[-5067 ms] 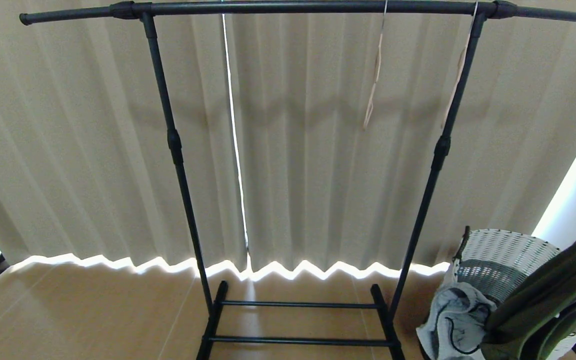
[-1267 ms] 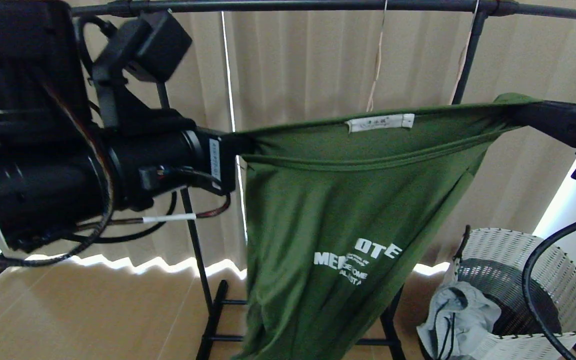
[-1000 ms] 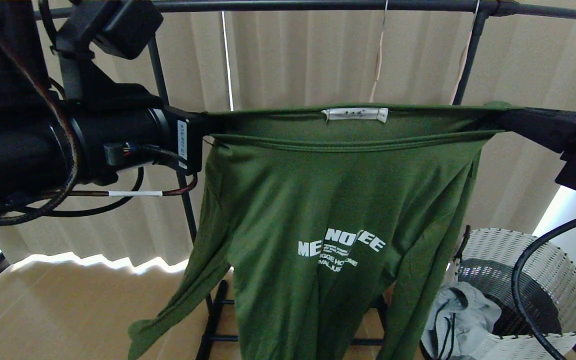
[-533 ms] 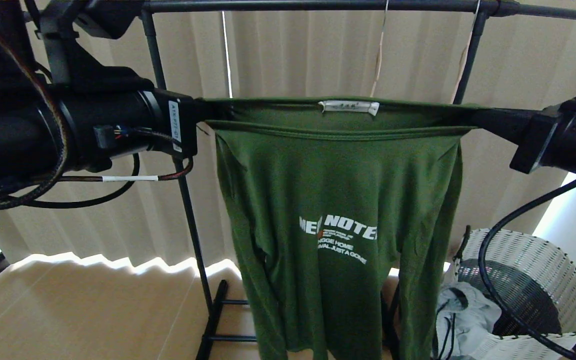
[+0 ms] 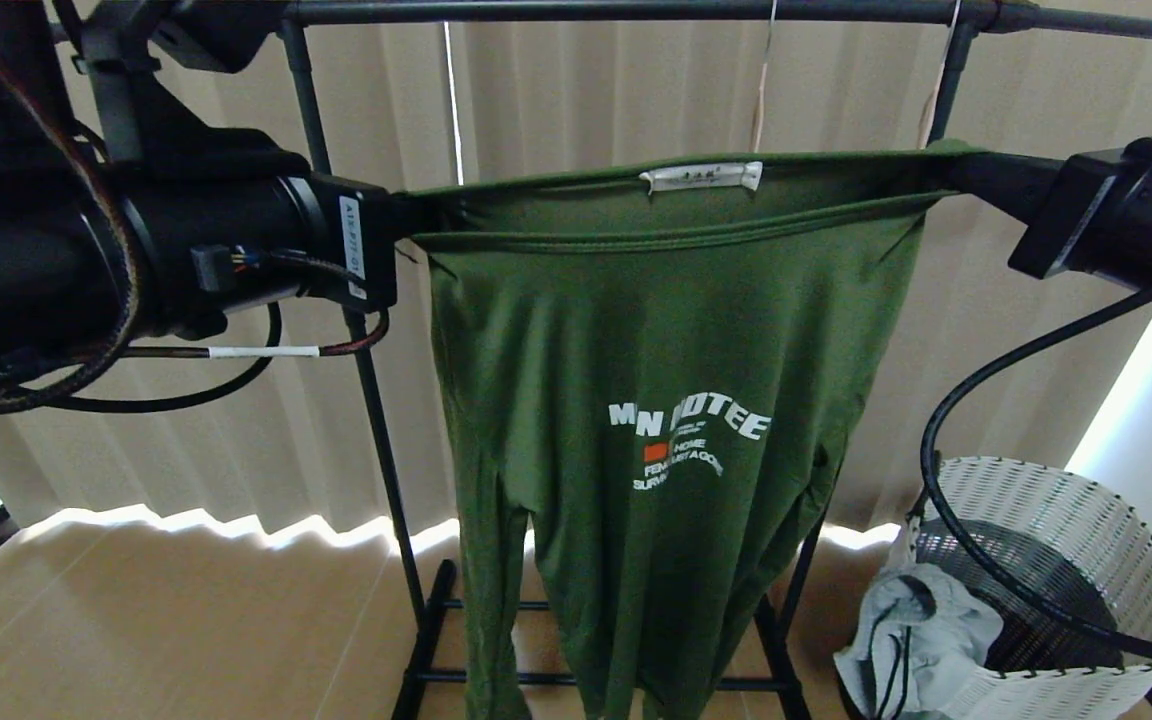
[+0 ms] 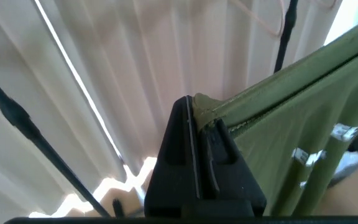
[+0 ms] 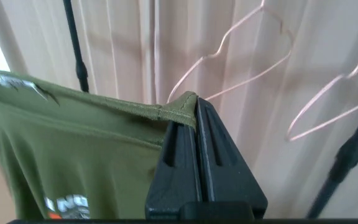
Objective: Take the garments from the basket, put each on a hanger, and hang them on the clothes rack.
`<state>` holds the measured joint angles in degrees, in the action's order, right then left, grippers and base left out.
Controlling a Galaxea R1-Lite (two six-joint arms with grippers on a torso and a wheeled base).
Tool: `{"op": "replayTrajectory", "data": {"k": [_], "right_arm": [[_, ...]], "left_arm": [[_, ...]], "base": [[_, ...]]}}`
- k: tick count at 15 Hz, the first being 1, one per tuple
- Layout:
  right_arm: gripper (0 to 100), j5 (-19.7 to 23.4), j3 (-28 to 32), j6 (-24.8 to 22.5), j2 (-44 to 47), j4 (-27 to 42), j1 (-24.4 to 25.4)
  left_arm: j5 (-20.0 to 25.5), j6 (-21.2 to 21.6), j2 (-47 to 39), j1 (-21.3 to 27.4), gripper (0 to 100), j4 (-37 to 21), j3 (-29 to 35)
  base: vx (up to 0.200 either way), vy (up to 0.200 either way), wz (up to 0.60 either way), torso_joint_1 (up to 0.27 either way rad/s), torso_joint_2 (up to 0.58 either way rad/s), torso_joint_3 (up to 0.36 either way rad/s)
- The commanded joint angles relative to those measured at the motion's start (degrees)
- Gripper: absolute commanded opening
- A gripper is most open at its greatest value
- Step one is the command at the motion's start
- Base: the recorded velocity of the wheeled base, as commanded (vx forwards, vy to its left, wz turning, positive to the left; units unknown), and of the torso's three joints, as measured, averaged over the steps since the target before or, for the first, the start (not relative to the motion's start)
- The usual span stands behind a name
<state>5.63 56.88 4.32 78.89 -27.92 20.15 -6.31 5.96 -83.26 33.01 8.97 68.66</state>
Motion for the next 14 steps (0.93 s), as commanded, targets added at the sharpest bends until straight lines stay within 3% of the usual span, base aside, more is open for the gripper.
{"op": "replayTrajectory", "data": {"k": [1, 7, 10, 14], "right_arm": [[0, 0.0, -0.2, 1.4, -0.6, 0.0, 0.0], [0, 3.1, -5.1, 1.7, -8.2, 0.1, 0.0], [0, 9.6, -9.6, 1.6, -13.1, 0.1, 0.1], [0, 15.7, -12.5, 1.5, -16.6, 0.1, 0.1]], "left_arm": [[0.0, -0.1, -0.8, 0.1, 0, 1.0, -1.0], [-1.5, -0.4, -8.1, -0.4, 0, 3.9, 4.7], [-1.8, -0.4, -12.2, -2.8, 0, 3.9, 8.7], [-1.8, -0.5, -14.1, -4.2, 0, 6.0, 9.0]], "base": [[0.0, 0.0, 0.0, 0.0, 0.0, 0.0], [0.0, 0.0, 0.0, 0.0, 0.0, 0.0], [0.0, 0.0, 0.0, 0.0, 0.0, 0.0], [0.0, 0.0, 0.0, 0.0, 0.0, 0.0]]}}
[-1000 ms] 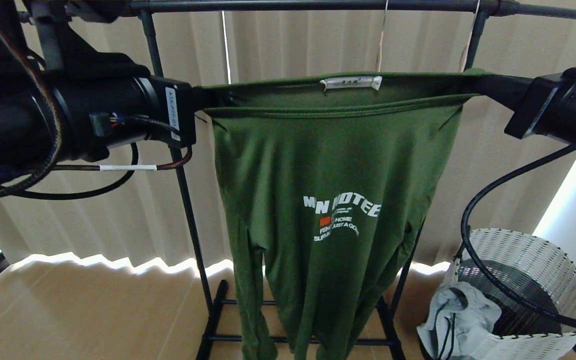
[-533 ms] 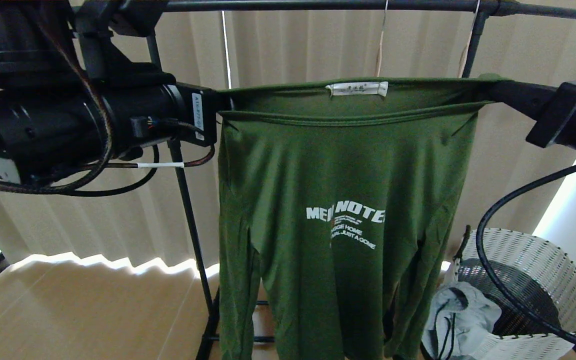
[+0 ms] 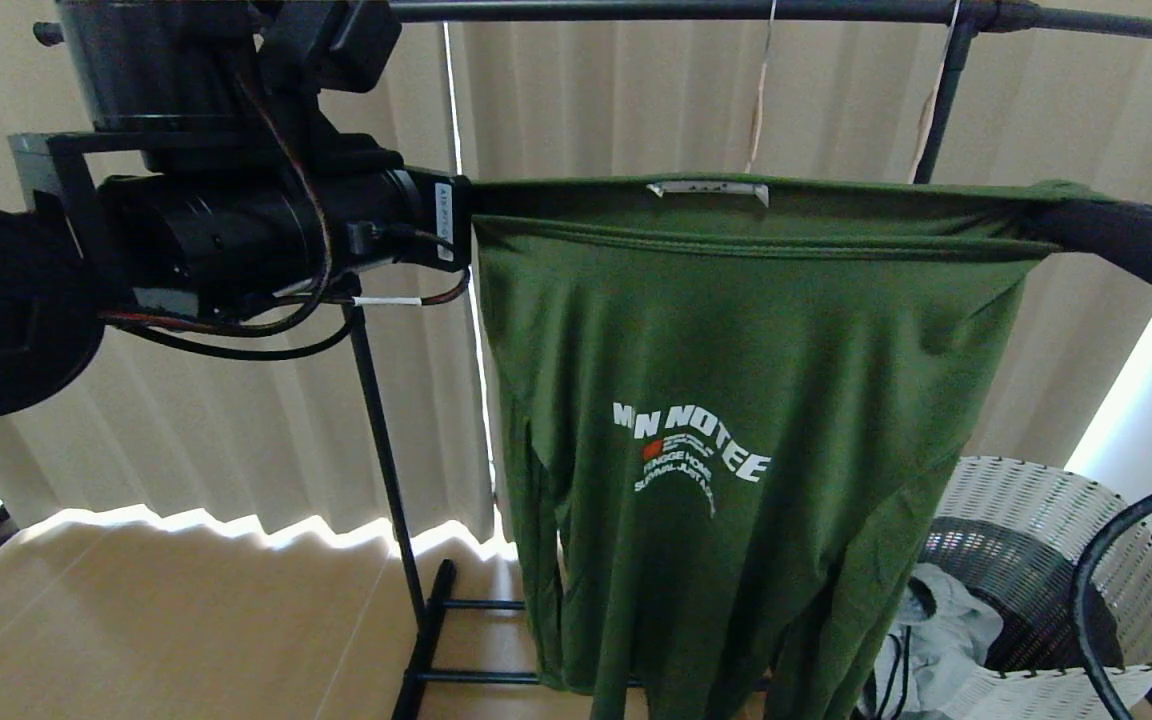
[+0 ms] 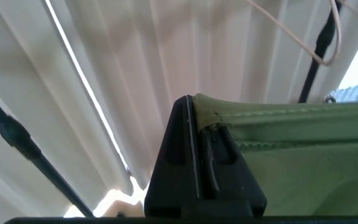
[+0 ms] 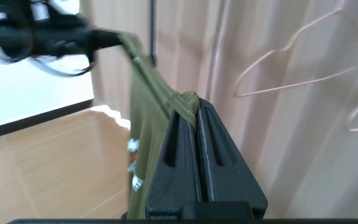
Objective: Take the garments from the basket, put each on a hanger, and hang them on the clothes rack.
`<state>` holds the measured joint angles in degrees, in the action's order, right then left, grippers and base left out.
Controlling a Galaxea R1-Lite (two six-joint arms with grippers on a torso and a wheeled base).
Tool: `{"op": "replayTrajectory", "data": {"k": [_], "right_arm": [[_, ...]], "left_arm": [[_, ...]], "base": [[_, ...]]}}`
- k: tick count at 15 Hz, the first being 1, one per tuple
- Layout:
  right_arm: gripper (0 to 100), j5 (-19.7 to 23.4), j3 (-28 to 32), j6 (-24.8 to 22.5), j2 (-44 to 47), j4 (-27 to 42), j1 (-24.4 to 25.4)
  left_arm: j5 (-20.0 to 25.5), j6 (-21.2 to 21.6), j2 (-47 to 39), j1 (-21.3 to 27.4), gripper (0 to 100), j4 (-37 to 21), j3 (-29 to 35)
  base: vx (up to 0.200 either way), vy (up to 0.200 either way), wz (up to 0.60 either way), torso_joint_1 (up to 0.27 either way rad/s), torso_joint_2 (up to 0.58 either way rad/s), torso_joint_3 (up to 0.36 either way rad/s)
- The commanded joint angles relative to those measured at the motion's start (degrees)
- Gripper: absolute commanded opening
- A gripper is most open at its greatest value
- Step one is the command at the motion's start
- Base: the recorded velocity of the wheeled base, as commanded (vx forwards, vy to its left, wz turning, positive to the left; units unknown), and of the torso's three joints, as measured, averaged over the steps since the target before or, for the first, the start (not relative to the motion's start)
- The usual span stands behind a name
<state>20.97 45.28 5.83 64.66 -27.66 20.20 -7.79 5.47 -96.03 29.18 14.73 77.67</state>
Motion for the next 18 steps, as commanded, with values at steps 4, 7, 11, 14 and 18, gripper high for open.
{"op": "replayTrajectory", "data": {"k": [4, 7, 11, 14, 18], "right_arm": [[0, 1.3, -1.7, -0.3, -2.0, 0.0, 0.1], [0, 0.8, -1.1, -1.0, 0.6, -0.1, -0.1], [0, 0.2, 2.5, -1.0, 5.8, -0.3, -2.9], [0, -1.5, 8.8, -0.9, 13.2, -3.9, -3.9], [0, -5.1, 15.2, -0.9, 21.5, -8.7, -1.7]], "left_arm": [[-0.3, 0.0, -1.0, -0.2, 0, 0.6, -0.6], [0.3, 0.2, 3.0, 0.1, 0, 0.0, -4.3], [0.9, 0.4, 7.3, 0.0, 0, -0.6, -7.3], [9.5, 0.5, 12.5, 0.0, 0, -2.0, -11.4], [25.0, 0.7, 20.9, 0.3, 0, -5.2, -15.6]], "base": [[0.0, 0.0, 0.0, 0.0, 0.0, 0.0], [0.0, 0.0, 0.0, 0.0, 0.0, 0.0], [0.0, 0.0, 0.0, 0.0, 0.0, 0.0], [0.0, 0.0, 0.0, 0.0, 0.0, 0.0], [0.0, 0.0, 0.0, 0.0, 0.0, 0.0]]}}
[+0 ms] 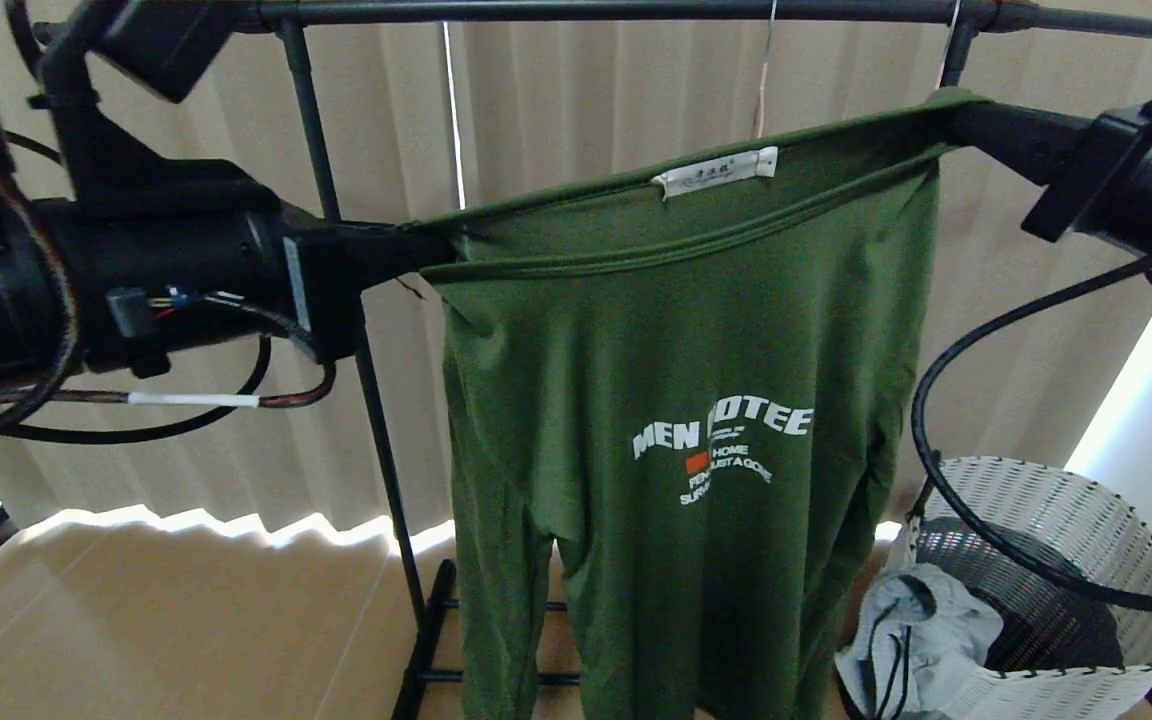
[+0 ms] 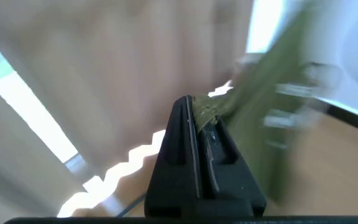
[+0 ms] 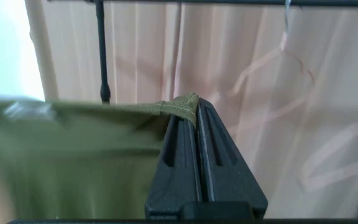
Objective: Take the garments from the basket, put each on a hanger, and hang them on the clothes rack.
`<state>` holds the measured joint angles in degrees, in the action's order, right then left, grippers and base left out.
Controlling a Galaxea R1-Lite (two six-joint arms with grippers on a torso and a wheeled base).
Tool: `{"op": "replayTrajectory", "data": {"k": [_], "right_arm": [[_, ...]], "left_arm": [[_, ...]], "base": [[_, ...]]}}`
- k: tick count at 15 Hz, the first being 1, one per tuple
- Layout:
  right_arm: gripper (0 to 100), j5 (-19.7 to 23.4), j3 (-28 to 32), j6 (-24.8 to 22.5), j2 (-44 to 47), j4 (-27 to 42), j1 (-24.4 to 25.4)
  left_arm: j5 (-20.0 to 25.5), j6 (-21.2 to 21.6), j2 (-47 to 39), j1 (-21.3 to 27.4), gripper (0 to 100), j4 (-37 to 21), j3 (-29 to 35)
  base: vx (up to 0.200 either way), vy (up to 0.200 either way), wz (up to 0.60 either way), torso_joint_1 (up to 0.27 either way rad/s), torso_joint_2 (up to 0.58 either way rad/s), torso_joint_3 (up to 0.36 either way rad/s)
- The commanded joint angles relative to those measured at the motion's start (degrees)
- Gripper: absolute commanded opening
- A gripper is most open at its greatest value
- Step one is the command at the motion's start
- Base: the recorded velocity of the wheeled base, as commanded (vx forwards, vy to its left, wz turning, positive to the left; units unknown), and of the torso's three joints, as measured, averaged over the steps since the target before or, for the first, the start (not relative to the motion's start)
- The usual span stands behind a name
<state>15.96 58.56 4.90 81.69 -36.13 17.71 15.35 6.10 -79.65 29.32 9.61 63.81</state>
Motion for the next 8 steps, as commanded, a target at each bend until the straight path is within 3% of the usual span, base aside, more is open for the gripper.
{"op": "replayTrajectory", "data": {"k": [1, 2, 4, 8], "right_arm": [[0, 0.0, 2.4, 0.0, 5.3, -0.7, 1.0], [0, 0.0, 2.6, 0.0, 6.6, -1.3, 1.1], [0, 0.0, 2.5, 0.0, 7.1, -1.3, 1.1], [0, 0.0, 1.4, 0.0, 6.5, -1.3, 1.1]], "left_arm": [[6.1, 0.1, 5.9, 0.1, 0, 0.0, -3.2], [10.0, 0.1, 7.7, 0.2, 0, 0.1, -5.0], [10.5, 0.2, 8.7, 3.1, 0, 0.9, -6.2], [10.5, 0.6, 8.7, 4.0, 0, 2.3, -7.3]], "base": [[0.0, 0.0, 0.0, 0.0, 0.0, 0.0], [0.0, 0.0, 0.0, 0.0, 0.0, 0.0], [0.0, 0.0, 0.0, 0.0, 0.0, 0.0], [0.0, 0.0, 0.0, 0.0, 0.0, 0.0]]}}
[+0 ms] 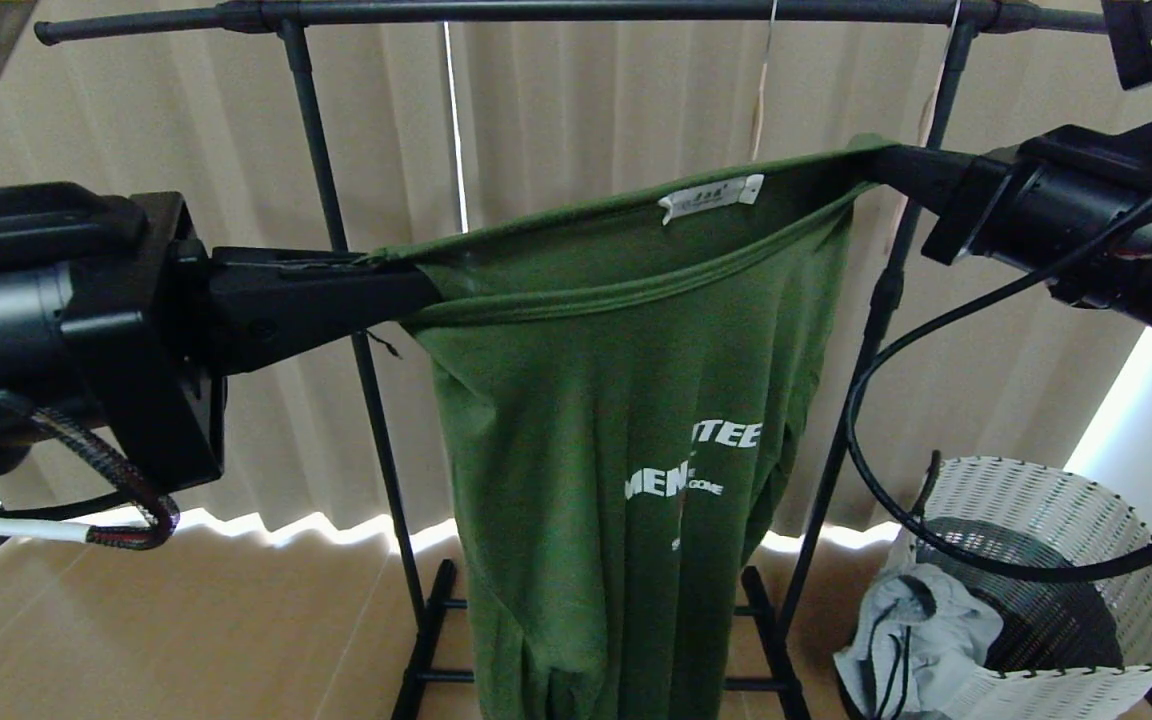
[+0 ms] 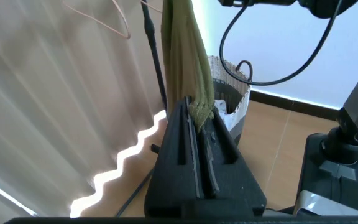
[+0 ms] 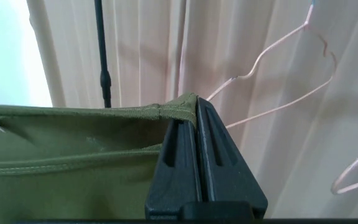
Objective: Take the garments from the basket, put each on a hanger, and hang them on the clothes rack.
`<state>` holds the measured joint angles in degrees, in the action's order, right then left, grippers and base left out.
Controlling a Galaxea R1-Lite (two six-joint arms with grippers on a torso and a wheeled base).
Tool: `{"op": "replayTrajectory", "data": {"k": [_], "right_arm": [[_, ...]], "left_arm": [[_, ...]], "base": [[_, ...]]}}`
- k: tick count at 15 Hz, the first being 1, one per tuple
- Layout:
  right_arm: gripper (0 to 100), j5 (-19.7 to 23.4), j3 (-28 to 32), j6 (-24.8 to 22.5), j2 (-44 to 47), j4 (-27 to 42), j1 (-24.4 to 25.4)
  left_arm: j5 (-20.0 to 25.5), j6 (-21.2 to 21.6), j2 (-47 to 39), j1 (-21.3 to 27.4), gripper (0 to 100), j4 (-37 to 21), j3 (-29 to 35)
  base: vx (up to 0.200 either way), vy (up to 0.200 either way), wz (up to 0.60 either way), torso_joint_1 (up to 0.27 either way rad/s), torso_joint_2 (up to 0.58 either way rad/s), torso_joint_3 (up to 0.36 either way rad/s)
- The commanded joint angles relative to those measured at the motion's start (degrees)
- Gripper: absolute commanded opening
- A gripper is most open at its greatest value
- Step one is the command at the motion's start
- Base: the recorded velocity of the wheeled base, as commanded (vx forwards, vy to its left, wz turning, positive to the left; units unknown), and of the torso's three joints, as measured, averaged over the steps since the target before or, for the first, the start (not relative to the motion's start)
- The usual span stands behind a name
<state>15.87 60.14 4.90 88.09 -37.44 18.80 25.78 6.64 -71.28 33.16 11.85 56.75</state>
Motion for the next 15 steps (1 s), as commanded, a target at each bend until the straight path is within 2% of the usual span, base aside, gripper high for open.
{"op": "replayTrajectory", "data": {"k": [1, 6, 8, 10, 11, 12, 13, 15], "right_arm": [[0, 0.0, -0.3, 0.0, -0.1, 0.0, 0.0], [0, -0.1, -2.4, -0.1, -1.8, 0.1, 0.0], [0, -0.1, -3.1, -0.9, -5.7, 1.9, -0.1], [0, -0.1, -3.5, -3.6, -8.6, 5.6, -0.2], [0, -0.1, -3.6, -5.2, -11.6, 9.4, -0.1], [0, -0.1, -3.6, -5.3, -12.4, 10.2, -0.1], [0, -0.1, -3.8, -5.4, -14.8, 12.3, -0.1], [0, 0.0, -5.4, -5.5, -16.9, 14.0, -0.1]], "left_arm": [[0.1, 0.0, 0.3, 0.2, 0, 0.2, -0.1], [-0.2, -0.1, -0.5, -0.2, 0, 0.2, 0.6], [-2.9, 0.0, -4.7, -3.4, 0, 0.2, 4.5], [-6.8, -0.1, -7.6, -3.7, 0, 0.2, 7.5], [-11.4, -0.1, -10.9, -3.7, 0, 0.2, 10.8], [-12.6, -0.1, -11.7, -3.7, 0, 0.2, 11.7], [-15.9, -0.1, -14.3, -3.7, 0, 0.1, 14.4], [-17.6, -0.3, -15.6, -3.7, 0, 0.1, 15.8]], "base": [[0.0, 0.0, 0.0, 0.0, 0.0, 0.0], [0.0, 0.0, 0.0, 0.0, 0.0, 0.0], [0.0, 0.0, 0.0, 0.0, 0.0, 0.0], [0.0, 0.0, 0.0, 0.0, 0.0, 0.0], [0.0, 0.0, 0.0, 0.0, 0.0, 0.0], [0.0, 0.0, 0.0, 0.0, 0.0, 0.0], [0.0, 0.0, 0.0, 0.0, 0.0, 0.0], [0.0, 0.0, 0.0, 0.0, 0.0, 0.0]]}}
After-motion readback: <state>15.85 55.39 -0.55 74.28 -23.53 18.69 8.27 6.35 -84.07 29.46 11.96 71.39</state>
